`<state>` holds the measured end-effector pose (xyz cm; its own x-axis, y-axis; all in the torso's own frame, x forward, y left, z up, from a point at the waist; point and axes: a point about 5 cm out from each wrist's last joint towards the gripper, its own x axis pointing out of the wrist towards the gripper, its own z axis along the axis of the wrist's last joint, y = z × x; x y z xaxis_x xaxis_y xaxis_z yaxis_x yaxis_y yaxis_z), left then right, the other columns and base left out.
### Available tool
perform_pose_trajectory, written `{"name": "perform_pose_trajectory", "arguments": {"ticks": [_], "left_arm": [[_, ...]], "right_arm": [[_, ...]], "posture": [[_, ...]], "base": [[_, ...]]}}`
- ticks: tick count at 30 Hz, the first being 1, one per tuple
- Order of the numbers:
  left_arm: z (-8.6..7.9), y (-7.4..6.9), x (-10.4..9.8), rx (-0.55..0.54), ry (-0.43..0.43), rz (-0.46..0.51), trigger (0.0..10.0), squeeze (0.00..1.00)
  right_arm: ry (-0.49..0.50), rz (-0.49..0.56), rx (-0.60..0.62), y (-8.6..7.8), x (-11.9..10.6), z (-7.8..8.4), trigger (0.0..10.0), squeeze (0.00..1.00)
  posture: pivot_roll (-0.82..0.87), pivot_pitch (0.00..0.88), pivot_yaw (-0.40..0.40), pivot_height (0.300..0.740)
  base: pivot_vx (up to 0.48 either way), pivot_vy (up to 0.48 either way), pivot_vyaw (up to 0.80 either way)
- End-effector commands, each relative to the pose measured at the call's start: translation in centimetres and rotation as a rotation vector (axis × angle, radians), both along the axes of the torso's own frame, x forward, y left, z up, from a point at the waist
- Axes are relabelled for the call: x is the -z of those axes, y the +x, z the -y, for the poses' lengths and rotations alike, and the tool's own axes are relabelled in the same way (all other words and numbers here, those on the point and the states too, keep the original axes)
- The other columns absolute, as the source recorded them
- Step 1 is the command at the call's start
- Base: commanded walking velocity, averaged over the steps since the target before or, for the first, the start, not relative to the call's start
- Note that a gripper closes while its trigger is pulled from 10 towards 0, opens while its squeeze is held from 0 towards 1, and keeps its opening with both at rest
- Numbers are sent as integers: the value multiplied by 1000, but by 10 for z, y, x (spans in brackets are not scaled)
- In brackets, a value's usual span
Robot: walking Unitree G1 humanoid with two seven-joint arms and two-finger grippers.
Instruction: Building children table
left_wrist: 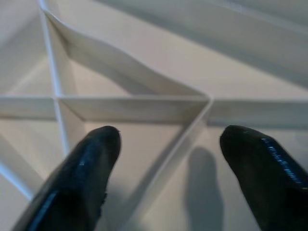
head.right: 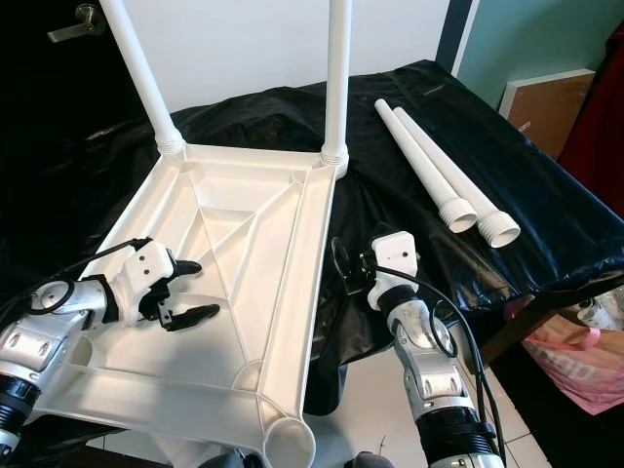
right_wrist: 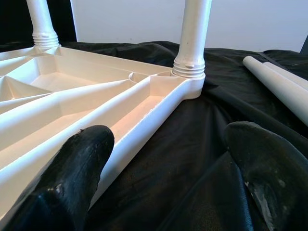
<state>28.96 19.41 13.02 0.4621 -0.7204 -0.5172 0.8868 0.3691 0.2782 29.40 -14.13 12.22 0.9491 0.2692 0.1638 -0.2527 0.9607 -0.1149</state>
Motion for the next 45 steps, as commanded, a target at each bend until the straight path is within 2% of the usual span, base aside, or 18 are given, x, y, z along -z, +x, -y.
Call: {"name": "perform_pose_trajectory", "arguments": {"ticks": [1, 4, 5, 6, 17, 18, 20, 21, 22, 25, 26, 27, 28, 32, 33, 34, 35, 45], "left_arm": [[-2, -4, 7, 62, 46, -56, 3725, 0], [-3, -3, 9, 49, 65, -60, 4235, 0], [-4, -2, 11, 41, 78, -66, 5059, 0], [-4, 0, 12, 30, 89, -66, 9569, 0], [-6, 18, 15, -131, 145, -70, 9765, 0], [-5, 17, 15, -125, 143, -70, 7333, 0], [-4, 17, 15, -119, 143, -70, 7333, 0], [-4, 17, 15, -116, 142, -71, 7961, 0], [-3, 17, 16, -113, 142, -73, 6941, 0], [-3, 16, 16, -110, 141, -76, 6863, 0], [-3, 16, 16, -112, 143, -74, 8471, 0], [-3, 17, 16, -115, 147, -72, 8471, 0], [-4, 18, 15, -127, 146, -71, 10000, 0], [-4, 19, 15, -130, 147, -77, 10000, 0], [-4, 19, 15, -134, 143, -78, 5961, 0], [-4, 19, 15, -139, 139, -78, 706, 0], [-4, 19, 14, -146, 133, -78, 0, 0], [-5, 20, 13, -149, 147, -71, 0, 0]], "right_arm": [[2, -7, -1, 0, 0, -1, 10000, 0], [1, -8, 0, 1, 0, -1, 10000, 0], [1, -8, 1, 0, 0, 0, 10000, 0], [0, -8, 2, 0, 0, 0, 10000, 0], [1, -8, 8, -1, 0, 0, 10000, 0], [2, -8, 8, -1, 0, -1, 10000, 0], [2, -8, 7, -1, 1, -1, 10000, 0], [2, -8, 7, -1, 1, -1, 10000, 0], [2, -9, 7, -1, 1, -1, 10000, 0], [3, -11, 6, -2, 1, -1, 10000, 0], [2, -12, 4, -2, 2, -2, 10000, 0], [1, -13, 2, -2, 2, -2, 10000, 0], [1, -14, 1, -2, 2, -3, 10000, 0], [4, -14, 2, -2, 2, -3, 10000, 0], [6, -14, 2, -2, 2, -3, 10000, 0], [7, -14, 3, -2, 2, -3, 10000, 0], [8, -14, 3, -2, 2, -3, 10000, 0], [10, -18, 8, -2, 3, -3, 10000, 0]], "posture": [[-78, 59, 41, 740], [-79, 60, 41, 740], [-80, 60, 42, 740], [-82, 60, 43, 740], [-85, 61, 51, 740], [-84, 59, 54, 740], [-84, 59, 53, 740], [-84, 59, 53, 740], [-82, 60, 52, 740], [-82, 60, 52, 740], [-80, 60, 52, 740], [-80, 60, 52, 740], [-77, 57, 55, 740], [-75, 57, 56, 740], [-75, 58, 57, 740], [-74, 58, 57, 740], [-73, 60, 58, 740], [-70, 66, 59, 740]], "base": [[0, 0, 0], [0, 0, 0], [0, 0, 0], [0, 0, 0], [0, 0, 0], [0, 0, 0], [0, 0, 0], [0, 0, 0], [0, 0, 0], [0, 0, 0], [0, 0, 0], [0, 0, 0], [0, 0, 0], [0, 0, 0], [0, 0, 0], [0, 0, 0], [0, 0, 0], [0, 0, 0]]}}
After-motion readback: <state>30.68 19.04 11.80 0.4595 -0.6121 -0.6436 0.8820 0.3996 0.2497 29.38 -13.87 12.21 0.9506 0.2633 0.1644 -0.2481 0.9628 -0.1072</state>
